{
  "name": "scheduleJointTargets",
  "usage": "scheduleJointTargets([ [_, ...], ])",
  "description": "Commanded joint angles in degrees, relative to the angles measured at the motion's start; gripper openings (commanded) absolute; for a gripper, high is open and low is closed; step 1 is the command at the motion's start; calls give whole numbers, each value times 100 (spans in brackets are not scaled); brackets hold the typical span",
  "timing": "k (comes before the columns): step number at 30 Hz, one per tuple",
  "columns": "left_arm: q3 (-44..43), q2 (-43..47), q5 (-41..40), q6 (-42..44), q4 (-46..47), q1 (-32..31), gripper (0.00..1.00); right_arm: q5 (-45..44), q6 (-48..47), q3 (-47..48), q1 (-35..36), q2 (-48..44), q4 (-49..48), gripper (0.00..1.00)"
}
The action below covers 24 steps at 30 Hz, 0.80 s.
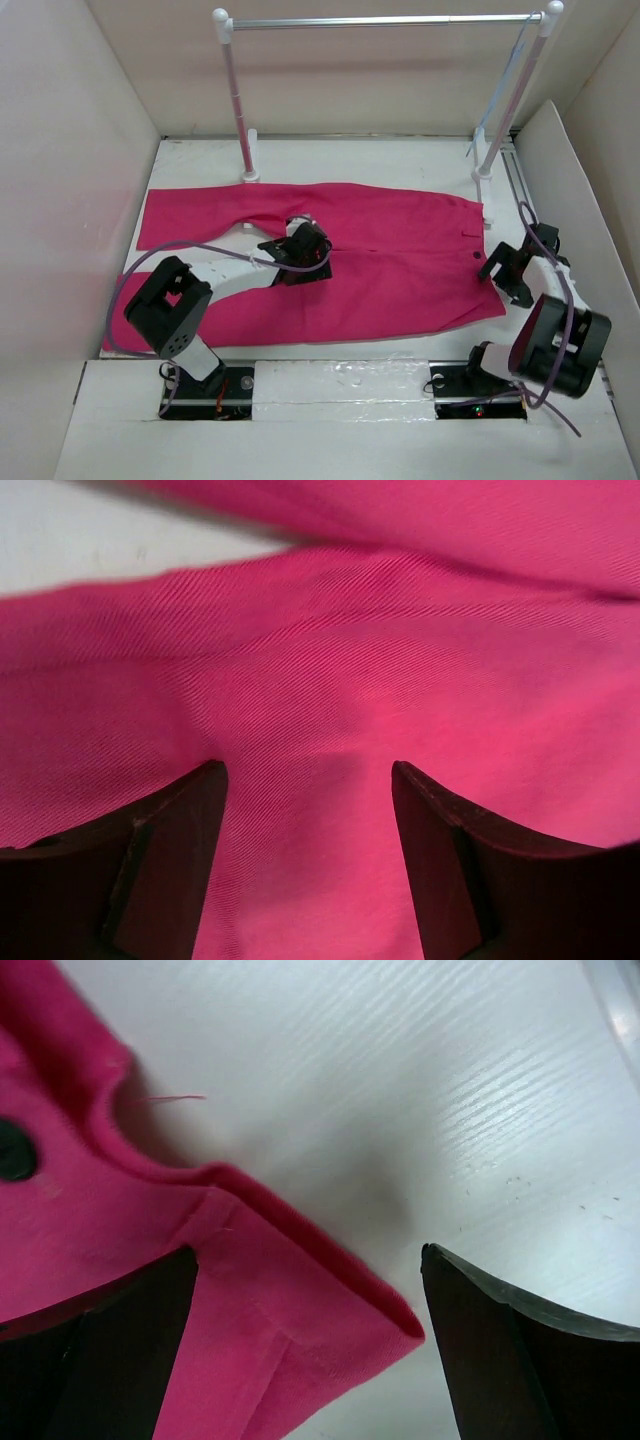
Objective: Place the trousers on the hanger
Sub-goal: Flatten out the trousers at the center of the board.
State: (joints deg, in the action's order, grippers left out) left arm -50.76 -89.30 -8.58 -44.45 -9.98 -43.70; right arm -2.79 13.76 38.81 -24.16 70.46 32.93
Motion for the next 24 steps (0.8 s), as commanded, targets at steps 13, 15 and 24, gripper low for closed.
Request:
scheduleJointTargets([
  [13,1534,211,1613,-178,901,-208,57,1116,-171,344,-1071,-1135,160,0],
  [15,1552,211,1815,-187,954,-366,57,895,-277,662,-1222,-1358,678,0],
  [24,982,-290,2423,-258,1007,-1430,61,-468,-417,1288,-1284,-1790,1437,10],
])
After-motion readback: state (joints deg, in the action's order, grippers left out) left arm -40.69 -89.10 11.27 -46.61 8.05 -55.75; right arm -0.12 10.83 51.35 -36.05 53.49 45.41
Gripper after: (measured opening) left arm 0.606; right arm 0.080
